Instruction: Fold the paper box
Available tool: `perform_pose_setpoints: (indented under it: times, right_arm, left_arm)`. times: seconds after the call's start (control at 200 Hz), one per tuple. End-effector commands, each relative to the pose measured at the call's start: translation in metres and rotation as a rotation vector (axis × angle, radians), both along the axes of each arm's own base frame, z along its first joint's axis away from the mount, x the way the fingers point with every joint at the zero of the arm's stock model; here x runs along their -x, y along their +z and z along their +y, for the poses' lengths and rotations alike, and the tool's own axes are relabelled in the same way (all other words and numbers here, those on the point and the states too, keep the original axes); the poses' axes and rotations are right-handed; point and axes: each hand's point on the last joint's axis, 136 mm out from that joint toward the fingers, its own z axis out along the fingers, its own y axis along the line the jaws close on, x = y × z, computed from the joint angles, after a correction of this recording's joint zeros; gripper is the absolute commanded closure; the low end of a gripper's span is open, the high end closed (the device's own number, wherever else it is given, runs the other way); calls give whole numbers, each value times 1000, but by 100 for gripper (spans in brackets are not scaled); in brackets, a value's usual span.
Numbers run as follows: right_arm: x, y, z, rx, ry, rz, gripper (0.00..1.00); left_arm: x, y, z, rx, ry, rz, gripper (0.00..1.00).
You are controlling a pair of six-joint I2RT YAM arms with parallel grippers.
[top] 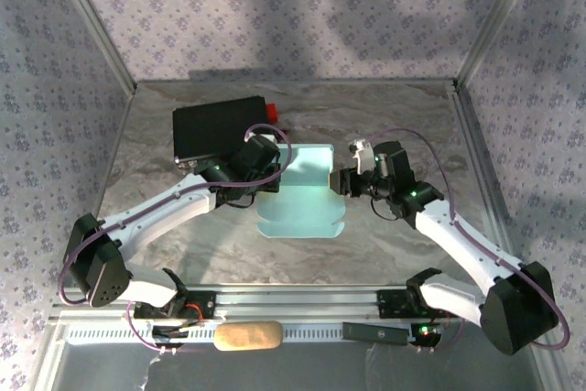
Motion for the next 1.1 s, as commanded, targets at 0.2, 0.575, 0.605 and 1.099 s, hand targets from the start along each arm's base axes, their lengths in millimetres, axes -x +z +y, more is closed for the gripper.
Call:
perform_pose_setpoints:
  times: [0.2,0.575,0.605,1.099]
  right_arm:
    - [-12,4,4,16,6,-28,75]
    - [-24,-1,14,130,-54,-66,88]
    - [-26,-2,13,152,-73,-68,89]
    - [-32,-8,13,395,-266,-107,100]
  left_arm:
    - [-8,21,-7,25,-5,-34,100]
    - [-7,22,-12,27,-21,-35,100]
    - [-6,23,-12,28,-22,-36,100]
    - [-5,23,-12,26,-27,-38,100]
